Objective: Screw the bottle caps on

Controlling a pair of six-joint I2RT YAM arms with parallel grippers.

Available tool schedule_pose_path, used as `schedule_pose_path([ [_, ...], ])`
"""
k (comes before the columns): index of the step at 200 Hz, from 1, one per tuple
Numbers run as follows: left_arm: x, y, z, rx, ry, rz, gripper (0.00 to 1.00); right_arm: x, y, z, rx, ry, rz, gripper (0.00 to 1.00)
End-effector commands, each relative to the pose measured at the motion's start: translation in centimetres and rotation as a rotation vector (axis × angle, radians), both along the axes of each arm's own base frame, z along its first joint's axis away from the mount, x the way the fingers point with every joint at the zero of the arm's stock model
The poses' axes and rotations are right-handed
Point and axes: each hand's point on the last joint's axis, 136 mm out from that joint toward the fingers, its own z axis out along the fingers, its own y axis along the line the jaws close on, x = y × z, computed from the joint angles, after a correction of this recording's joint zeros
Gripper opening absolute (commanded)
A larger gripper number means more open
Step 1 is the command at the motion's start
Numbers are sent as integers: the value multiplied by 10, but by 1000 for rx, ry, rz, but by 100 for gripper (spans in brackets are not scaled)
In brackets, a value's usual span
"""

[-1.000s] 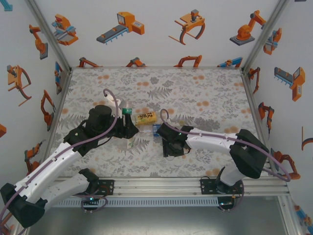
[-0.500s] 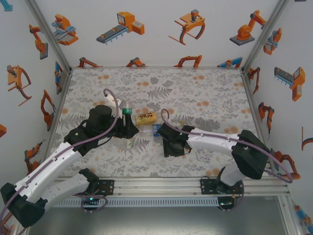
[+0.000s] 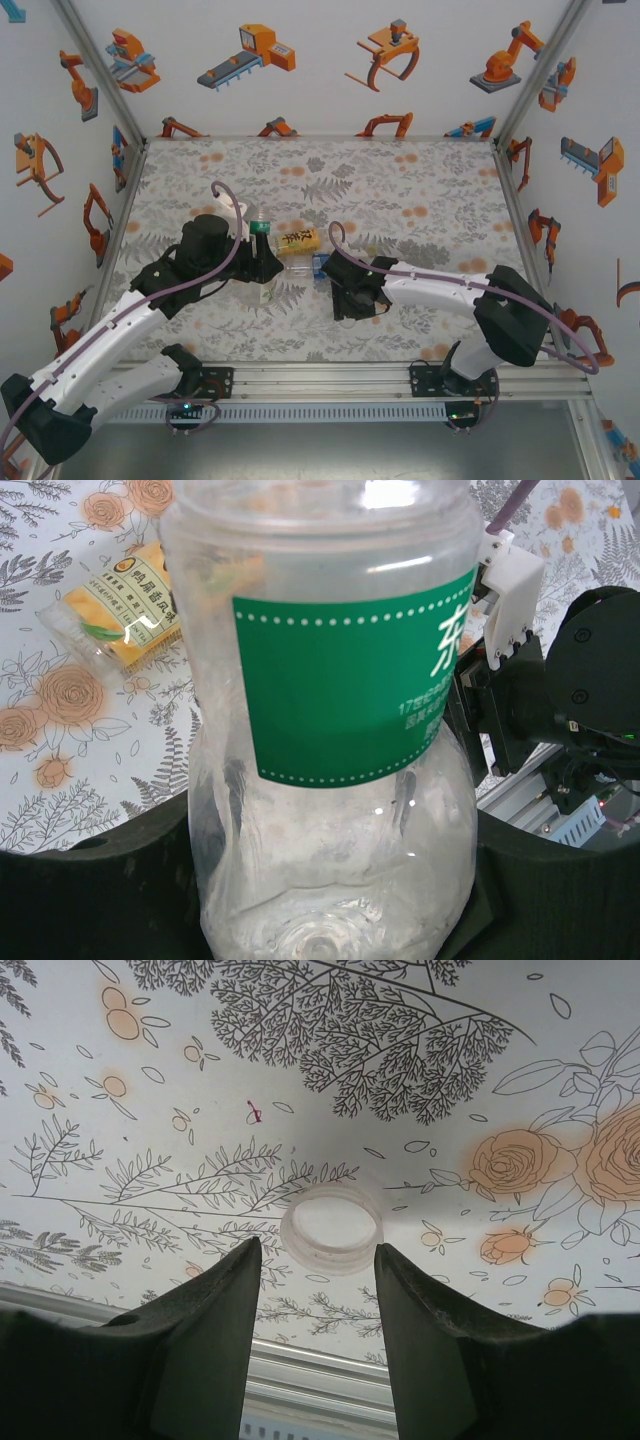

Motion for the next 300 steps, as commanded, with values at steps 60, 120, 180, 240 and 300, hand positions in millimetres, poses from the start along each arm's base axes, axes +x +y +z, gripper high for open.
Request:
schedule_pose_path([
  [60,-1,0,6,-20,-14,-3,0,1,1,-1,-2,8,3,49],
  [120,-1,1,6,-21,-17,1,0,0,1,-5,-12,13,5,51],
  [180,-1,1,5,-19,-14,1,0,-1,-1,-12,-23,23,3,52],
  [240,-1,1,4,-18,-13,1,0,-3,-2,-24,-32,42,-2,50],
  [300,0,1,5,-17,-14,5,0,-2,1,-28,15,55,-16,27],
])
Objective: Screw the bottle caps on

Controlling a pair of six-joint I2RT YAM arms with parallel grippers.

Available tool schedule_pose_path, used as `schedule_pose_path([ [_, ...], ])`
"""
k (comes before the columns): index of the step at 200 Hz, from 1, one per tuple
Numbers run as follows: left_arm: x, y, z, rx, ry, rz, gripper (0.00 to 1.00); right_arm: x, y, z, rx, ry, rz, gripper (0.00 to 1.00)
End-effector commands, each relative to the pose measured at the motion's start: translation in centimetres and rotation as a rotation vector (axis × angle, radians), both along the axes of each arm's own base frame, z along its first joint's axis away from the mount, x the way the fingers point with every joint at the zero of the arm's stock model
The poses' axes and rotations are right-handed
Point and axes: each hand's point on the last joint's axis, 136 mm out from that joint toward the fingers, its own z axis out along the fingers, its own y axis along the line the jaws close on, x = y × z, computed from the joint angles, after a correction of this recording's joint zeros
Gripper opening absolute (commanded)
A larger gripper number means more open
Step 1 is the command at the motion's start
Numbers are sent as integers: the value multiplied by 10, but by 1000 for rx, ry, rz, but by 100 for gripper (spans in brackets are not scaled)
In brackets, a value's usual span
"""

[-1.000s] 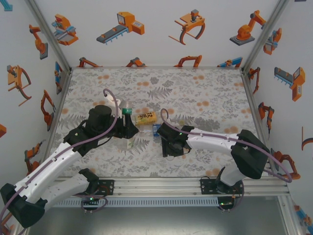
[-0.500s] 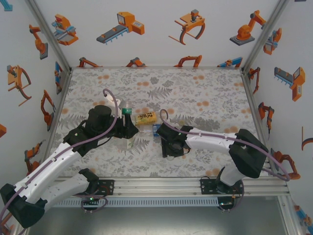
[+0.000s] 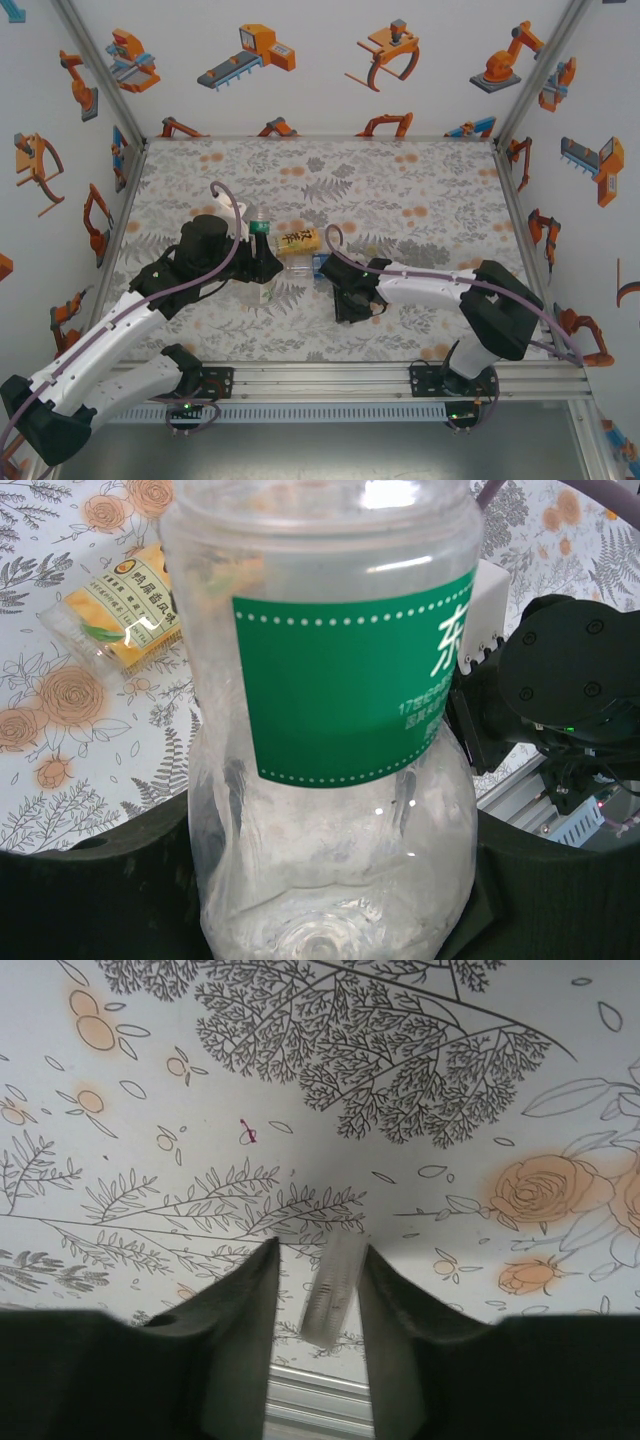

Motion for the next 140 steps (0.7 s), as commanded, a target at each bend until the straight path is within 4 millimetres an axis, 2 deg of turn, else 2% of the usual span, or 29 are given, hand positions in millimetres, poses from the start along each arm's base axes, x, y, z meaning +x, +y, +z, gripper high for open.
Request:
schedule_pose_path([
  [1,0,0,3,-13,-8,3,0,-1,-3,-8,14,20,-15,26],
  [41,2,-1,5,-16,-11,3,0,8,23,1,232,12,-31,17],
  [59,2,-2,6,-17,-10,2,0,15,33,5,346,3,-38,17],
  [82,3,-3,9,-21,-14,0,0,20,33,1,466,19,-84,19],
  [104,4,-4,12,-24,-16,-1,0,19,16,-9,513,48,-176,27],
  [123,5,-5,12,-23,-14,-3,0,10,-10,-20,429,82,-244,34],
  [140,5,-6,14,-22,-18,-8,0,4,-27,-18,362,77,-250,40],
])
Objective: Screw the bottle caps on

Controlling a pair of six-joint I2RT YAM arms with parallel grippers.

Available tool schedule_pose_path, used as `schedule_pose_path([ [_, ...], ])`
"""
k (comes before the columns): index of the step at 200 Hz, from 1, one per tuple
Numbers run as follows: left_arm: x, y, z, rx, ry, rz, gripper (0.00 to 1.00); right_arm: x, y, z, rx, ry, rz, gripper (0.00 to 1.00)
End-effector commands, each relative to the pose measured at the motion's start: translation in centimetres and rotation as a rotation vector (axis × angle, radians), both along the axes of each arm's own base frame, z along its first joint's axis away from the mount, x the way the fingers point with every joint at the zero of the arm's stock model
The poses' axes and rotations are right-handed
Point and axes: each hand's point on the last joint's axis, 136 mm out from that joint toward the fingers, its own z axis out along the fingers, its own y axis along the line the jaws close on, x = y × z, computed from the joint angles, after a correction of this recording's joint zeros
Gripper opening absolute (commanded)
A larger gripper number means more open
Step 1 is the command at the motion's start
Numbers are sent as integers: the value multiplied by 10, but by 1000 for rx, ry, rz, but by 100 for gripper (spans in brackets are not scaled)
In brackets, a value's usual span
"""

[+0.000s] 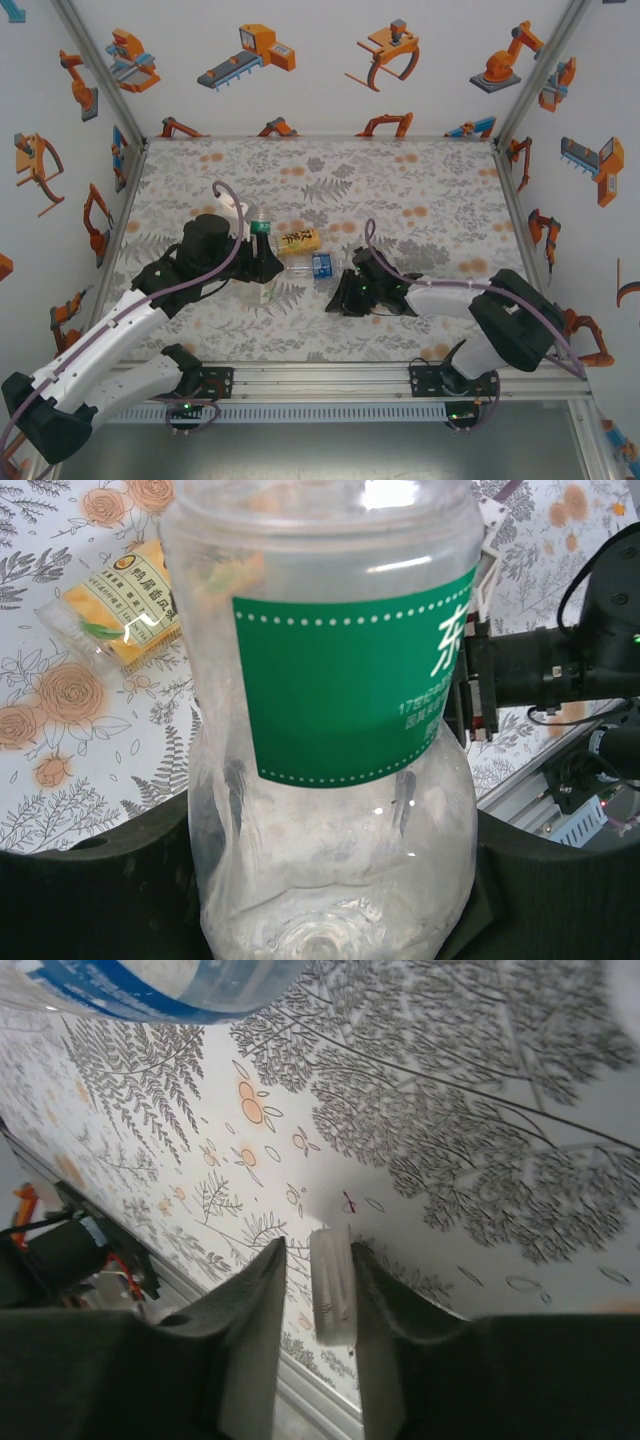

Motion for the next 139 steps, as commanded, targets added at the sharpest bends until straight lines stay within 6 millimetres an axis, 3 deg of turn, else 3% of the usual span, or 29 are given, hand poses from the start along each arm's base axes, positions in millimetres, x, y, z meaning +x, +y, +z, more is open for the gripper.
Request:
schedule_pose_path([
  [1,3,-5,19,-33,-31,-8,0,-18,-41,-23,-165,72,-53,41],
  [35,6,-5,20,-15,-44,-11,0,-21,-77,-6,-332,41,-91,46],
  [55,7,-6,20,-11,-45,-19,0,-14,-86,10,-401,-5,-85,47],
  [94,7,-6,21,-3,-56,-28,0,0,-76,43,-523,-148,-22,47],
  [139,4,1,25,-1,-88,-17,0,7,-42,50,-577,-256,72,52],
])
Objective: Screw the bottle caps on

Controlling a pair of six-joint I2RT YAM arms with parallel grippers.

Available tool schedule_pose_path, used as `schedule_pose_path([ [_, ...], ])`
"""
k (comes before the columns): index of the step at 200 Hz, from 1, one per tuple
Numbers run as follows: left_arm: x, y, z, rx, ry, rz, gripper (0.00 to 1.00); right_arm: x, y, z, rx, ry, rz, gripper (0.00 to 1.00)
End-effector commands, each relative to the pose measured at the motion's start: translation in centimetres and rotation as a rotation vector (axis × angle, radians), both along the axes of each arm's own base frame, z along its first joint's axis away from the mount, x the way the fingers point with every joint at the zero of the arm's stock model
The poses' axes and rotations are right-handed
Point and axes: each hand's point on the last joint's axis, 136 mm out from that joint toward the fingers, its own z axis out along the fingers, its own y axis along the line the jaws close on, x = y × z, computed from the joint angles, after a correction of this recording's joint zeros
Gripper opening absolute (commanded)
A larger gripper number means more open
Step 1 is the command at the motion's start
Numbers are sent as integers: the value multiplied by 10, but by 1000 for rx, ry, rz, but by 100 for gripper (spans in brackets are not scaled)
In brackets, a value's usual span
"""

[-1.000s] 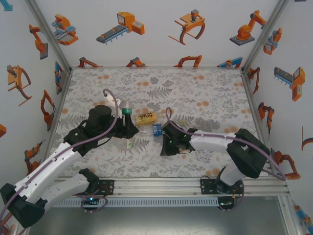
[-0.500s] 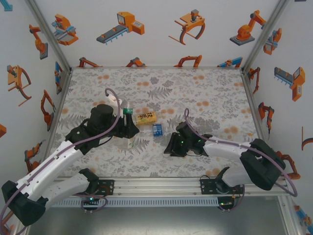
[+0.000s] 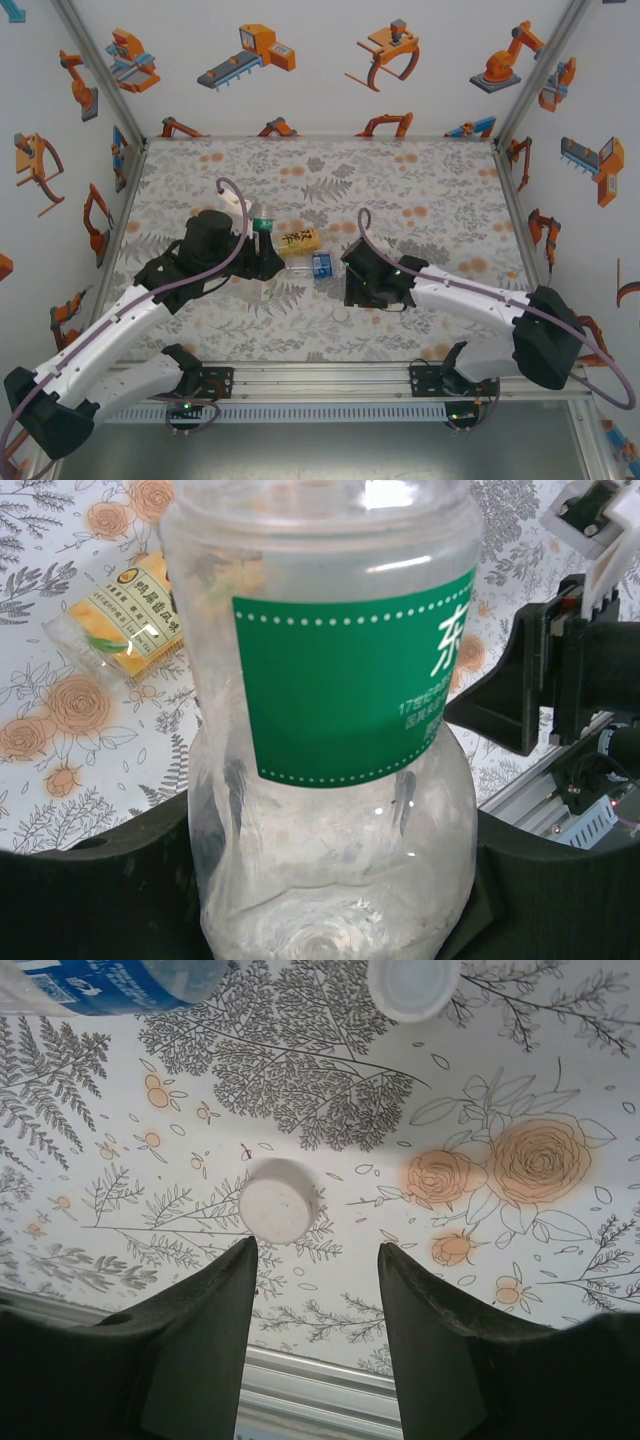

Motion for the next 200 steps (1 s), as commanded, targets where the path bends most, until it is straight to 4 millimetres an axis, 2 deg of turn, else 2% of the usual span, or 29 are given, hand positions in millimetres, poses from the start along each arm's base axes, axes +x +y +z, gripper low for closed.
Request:
schedule_pose_path([
  [1,0,4,20,-20,-67,-3,0,4,0,0,-115,-65,53,52],
  [30,-2,9,21,-27,-86,10,0,7,18,1,-131,-95,89,54],
  [84,-5,14,21,-20,-98,18,0,3,39,-17,-148,-49,123,52],
  [140,-6,13,18,-25,-88,15,0,-6,43,-31,-150,4,126,51],
  [200,-4,6,12,-29,-61,-2,0,-7,49,-36,-153,25,140,51],
])
